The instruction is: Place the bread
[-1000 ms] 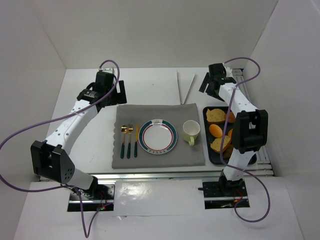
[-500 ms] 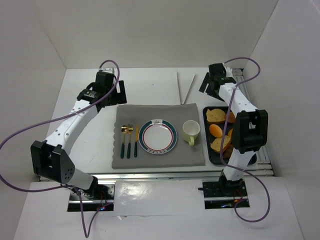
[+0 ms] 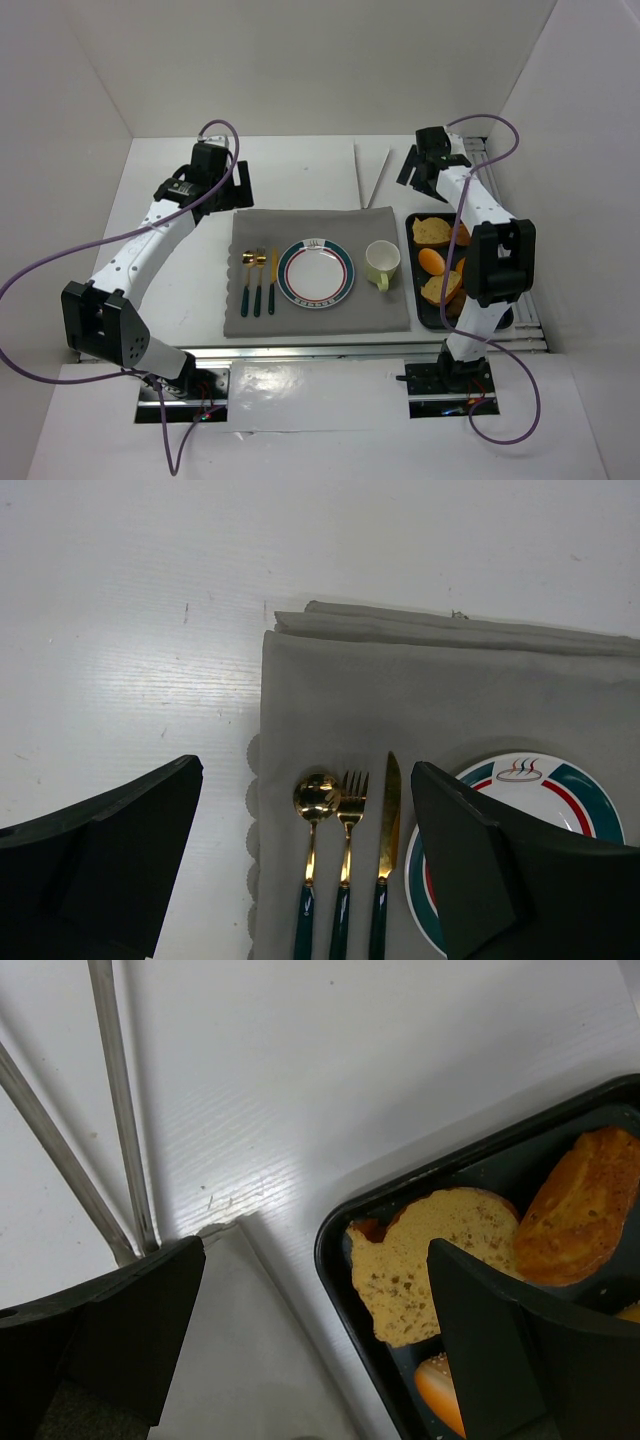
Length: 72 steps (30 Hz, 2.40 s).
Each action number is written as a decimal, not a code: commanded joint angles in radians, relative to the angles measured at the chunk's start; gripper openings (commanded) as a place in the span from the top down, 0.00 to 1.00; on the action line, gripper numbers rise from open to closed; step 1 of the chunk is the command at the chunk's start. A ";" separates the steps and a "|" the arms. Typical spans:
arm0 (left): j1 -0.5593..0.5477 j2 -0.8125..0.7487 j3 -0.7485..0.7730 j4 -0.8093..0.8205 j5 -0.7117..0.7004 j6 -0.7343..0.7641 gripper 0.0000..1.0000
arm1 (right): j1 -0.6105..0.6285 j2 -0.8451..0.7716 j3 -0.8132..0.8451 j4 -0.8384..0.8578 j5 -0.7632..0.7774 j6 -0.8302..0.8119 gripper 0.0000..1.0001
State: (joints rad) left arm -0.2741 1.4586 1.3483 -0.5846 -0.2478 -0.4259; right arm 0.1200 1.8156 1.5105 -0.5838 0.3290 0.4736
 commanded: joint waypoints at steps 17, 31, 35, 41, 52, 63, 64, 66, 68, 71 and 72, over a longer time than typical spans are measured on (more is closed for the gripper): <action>-0.002 -0.018 0.034 0.003 0.018 -0.043 0.00 | 0.113 -0.124 -0.053 0.308 0.096 -0.124 0.00; -0.002 -0.018 0.034 0.012 0.018 -0.073 0.00 | 0.152 0.313 0.385 0.124 -0.166 -0.201 0.00; -0.002 -0.027 0.023 0.012 0.007 -0.073 0.00 | 0.171 0.373 0.396 0.104 -0.166 -0.223 0.00; -0.002 -0.027 0.005 0.012 -0.002 -0.063 0.00 | 0.190 0.447 0.405 0.095 -0.091 -0.233 0.00; -0.002 -0.027 -0.014 0.012 -0.002 -0.063 0.00 | 0.190 0.585 0.511 0.107 -0.076 -0.233 0.00; -0.002 -0.018 -0.014 0.012 -0.030 -0.043 0.00 | 0.181 0.665 0.631 0.107 -0.042 -0.222 0.42; -0.002 -0.018 -0.014 0.012 -0.030 -0.043 0.00 | 0.181 0.665 0.645 0.107 -0.042 -0.222 0.50; -0.002 -0.009 -0.014 0.012 -0.030 -0.043 0.00 | 0.172 0.631 0.658 0.116 -0.042 -0.222 0.55; -0.002 -0.009 -0.014 0.012 -0.030 -0.043 0.00 | 0.171 0.607 0.672 0.116 -0.053 -0.222 0.55; -0.002 -0.009 -0.014 0.012 -0.021 -0.043 0.00 | 0.171 0.516 0.682 0.147 -0.053 -0.213 0.58; -0.002 -0.009 -0.023 0.012 -0.021 -0.043 0.00 | 0.171 0.495 0.682 0.147 -0.053 -0.204 0.58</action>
State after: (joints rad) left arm -0.2741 1.4586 1.3350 -0.5838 -0.2630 -0.4751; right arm 0.2981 2.4542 2.1349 -0.4736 0.2657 0.2554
